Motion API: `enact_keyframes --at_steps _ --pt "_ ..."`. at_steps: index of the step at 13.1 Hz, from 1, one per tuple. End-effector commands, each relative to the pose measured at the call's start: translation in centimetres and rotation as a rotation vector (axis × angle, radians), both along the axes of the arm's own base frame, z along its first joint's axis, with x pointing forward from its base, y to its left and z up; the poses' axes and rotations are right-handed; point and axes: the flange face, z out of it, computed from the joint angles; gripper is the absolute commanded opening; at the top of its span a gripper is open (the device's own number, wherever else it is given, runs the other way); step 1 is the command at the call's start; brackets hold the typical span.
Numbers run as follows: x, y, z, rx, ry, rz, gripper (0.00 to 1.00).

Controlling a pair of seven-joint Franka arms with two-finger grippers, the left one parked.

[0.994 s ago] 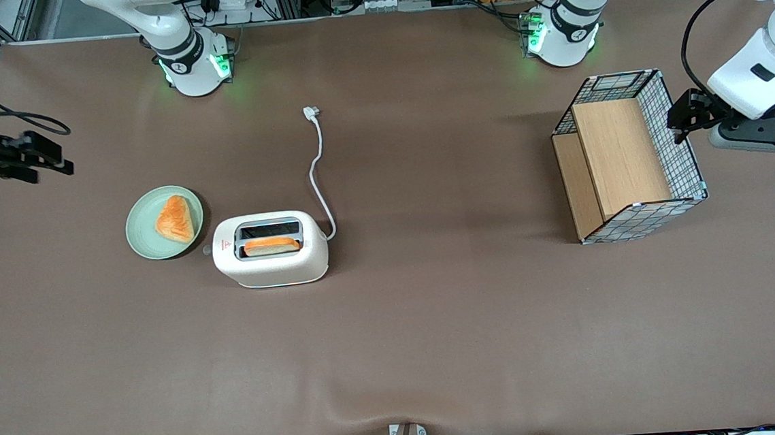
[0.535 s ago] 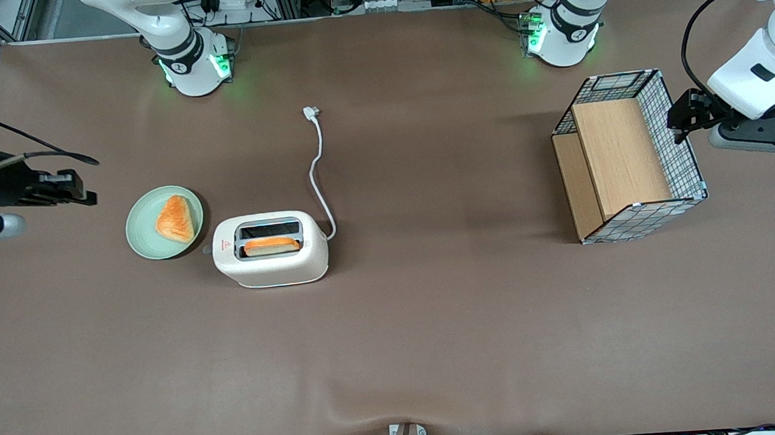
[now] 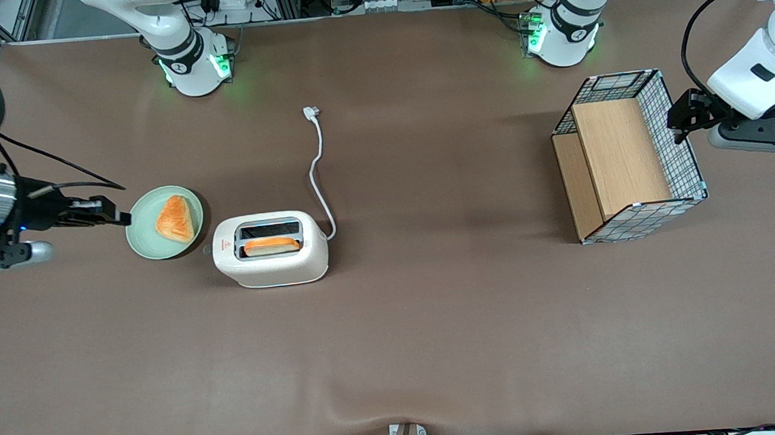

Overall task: Press toaster button with right arm
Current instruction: 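Move the right gripper down toward the toaster's side lever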

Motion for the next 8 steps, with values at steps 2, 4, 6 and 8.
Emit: enact_keyframes --at_steps 2,4,6,8 --pt "-0.7 0.6 -3.3 0.068 -0.013 -0.051 0.00" --pt "-0.9 1.0 -5.3 0.082 -0.030 -0.058 0.00" --pt "-1.0 1.1 -7.8 0.104 -0.040 -0.077 0.00" --pt "-0.9 1.1 -9.7 0.132 -0.030 -0.091 0.00"
